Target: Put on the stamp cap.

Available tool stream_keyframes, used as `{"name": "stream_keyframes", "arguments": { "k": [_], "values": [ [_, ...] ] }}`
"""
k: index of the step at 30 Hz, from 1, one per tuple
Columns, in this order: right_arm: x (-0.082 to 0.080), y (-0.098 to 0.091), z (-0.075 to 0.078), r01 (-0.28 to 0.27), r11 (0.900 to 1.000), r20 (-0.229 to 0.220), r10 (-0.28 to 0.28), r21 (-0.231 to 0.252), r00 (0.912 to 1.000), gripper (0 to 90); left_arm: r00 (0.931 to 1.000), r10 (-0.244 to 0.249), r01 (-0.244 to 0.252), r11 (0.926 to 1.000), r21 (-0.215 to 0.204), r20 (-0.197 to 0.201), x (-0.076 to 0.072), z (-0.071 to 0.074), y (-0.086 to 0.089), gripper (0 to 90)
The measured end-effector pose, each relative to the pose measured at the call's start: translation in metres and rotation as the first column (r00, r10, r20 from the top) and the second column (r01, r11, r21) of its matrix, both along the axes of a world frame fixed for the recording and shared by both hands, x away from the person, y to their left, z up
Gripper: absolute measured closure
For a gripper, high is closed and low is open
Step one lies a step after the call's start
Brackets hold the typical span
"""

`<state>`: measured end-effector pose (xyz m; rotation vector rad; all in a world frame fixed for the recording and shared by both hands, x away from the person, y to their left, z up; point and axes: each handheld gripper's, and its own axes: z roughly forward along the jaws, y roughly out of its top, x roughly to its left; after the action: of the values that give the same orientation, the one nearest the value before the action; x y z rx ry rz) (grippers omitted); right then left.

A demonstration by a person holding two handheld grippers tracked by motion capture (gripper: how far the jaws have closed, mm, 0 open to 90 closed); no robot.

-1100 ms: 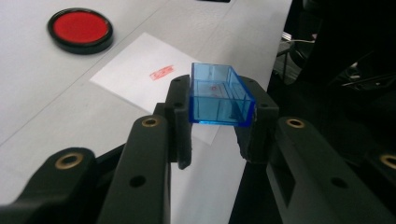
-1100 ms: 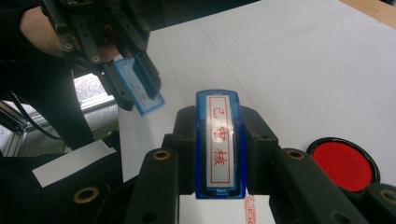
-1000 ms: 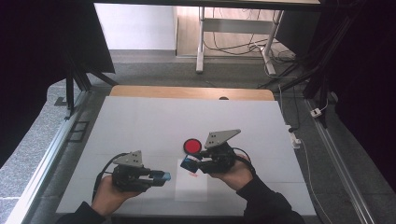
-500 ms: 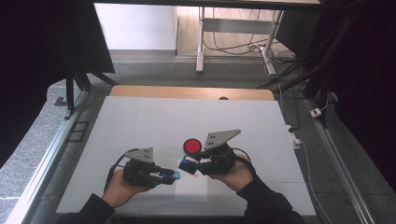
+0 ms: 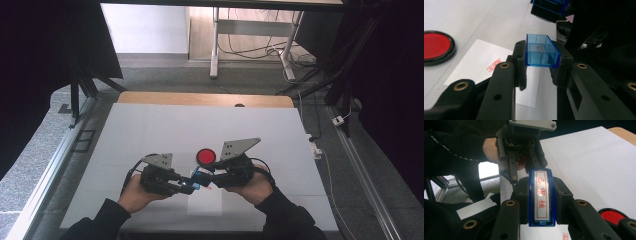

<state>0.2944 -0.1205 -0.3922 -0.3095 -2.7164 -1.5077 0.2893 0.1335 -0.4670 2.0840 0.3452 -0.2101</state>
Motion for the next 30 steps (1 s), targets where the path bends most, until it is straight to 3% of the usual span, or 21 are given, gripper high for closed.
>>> {"name": "stream_keyframes", "arguments": {
  "k": [15, 23, 30],
  "values": [
    [-0.001, 0.0049, -0.0045, -0.059, 0.9983, -0.012, 0.059, 0.0, 0.9982, 71.1, 0.9933, -0.115, 0.115, 0.9912, -0.066, 0.012, 0.0045, -0.0007, -0.0028, 68.5],
    [-0.0038, 0.0079, -0.0051, -0.09, 0.9959, -0.022, 0.09, 0.001, 0.9957, 71.2, 0.9885, -0.148, 0.15, 0.9868, -0.061, 0.031, 0.0021, -0.0009, -0.0057, 68.6],
    [-0.0054, 0.0101, -0.0057, -0.109, 0.9941, -0.029, 0.109, 0.003, 0.9936, 71.1, 0.9855, -0.157, 0.162, 0.9828, -0.088, 0.066, 0.0001, 0.0, -0.0039, 68.7]
  ]
}}
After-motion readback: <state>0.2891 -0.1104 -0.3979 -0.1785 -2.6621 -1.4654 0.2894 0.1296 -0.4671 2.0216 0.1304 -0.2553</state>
